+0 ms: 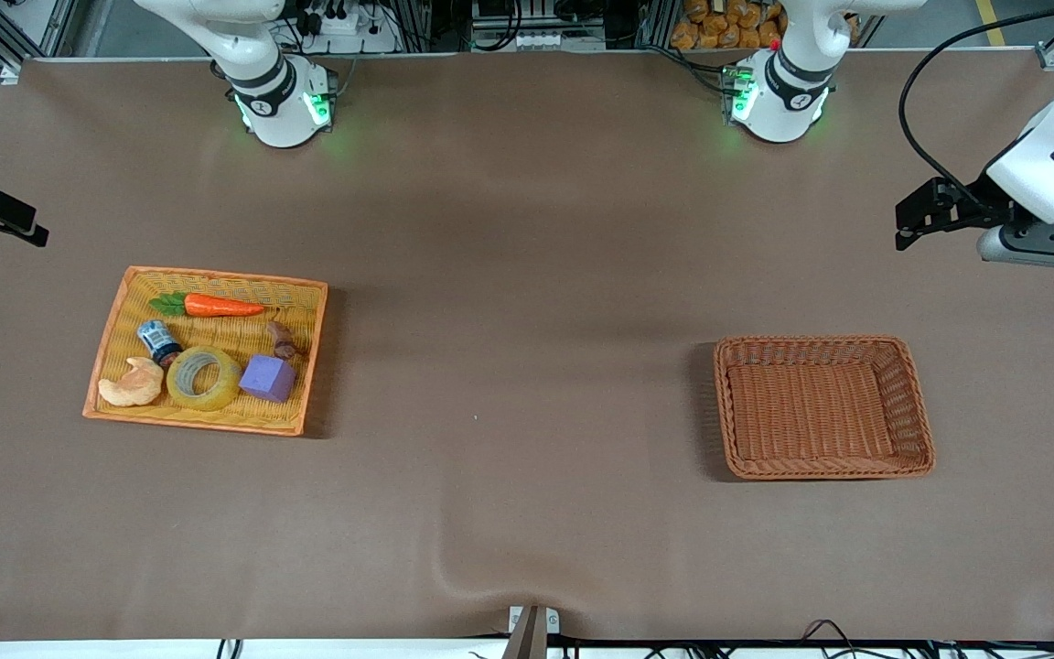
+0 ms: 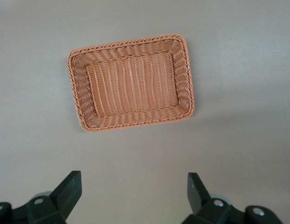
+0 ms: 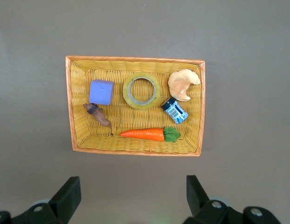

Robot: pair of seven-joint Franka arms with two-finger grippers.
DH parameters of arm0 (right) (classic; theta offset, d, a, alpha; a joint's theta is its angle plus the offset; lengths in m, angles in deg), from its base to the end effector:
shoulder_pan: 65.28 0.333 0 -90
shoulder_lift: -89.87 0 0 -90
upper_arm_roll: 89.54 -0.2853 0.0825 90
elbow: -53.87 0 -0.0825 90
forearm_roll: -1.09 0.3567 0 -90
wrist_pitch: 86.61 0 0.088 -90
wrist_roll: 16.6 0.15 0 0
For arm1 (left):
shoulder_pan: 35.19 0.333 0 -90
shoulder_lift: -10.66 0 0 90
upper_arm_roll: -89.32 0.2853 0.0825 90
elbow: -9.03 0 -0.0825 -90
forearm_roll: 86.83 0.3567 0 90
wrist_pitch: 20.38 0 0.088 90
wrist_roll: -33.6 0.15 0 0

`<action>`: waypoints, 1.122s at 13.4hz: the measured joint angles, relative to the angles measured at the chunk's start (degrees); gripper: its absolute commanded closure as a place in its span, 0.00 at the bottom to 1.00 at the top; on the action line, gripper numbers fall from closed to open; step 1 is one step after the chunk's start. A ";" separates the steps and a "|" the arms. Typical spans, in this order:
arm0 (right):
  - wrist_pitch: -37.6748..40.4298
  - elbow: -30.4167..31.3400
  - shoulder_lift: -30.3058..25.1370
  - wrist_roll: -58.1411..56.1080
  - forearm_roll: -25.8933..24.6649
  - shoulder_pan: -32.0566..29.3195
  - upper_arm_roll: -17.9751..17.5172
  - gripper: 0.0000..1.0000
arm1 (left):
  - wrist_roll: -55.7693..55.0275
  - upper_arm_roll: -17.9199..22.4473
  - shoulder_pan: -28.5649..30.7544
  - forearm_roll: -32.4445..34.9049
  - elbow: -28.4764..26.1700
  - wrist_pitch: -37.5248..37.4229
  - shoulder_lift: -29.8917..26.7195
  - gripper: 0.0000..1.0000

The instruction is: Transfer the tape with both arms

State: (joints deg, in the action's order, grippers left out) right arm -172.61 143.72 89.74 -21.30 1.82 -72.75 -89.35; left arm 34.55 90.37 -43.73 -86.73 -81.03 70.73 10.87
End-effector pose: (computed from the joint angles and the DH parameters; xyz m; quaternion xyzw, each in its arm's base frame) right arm 0.5119 -0.0668 0.5473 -0.9991 0.0256 0.0316 0.0098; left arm 0.5263 -0.0690 0.5501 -0.9973 0.0736 -0.0074 0.0005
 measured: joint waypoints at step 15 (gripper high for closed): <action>-38.05 26.70 4.31 -13.01 0.19 5.71 -0.35 0.00 | -0.52 -1.31 -0.22 1.10 0.30 0.34 3.94 0.00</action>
State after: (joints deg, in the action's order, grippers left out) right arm -210.66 170.42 94.04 -34.31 2.01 -67.04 -89.70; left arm 34.03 89.05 -43.95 -85.62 -80.72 71.06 14.81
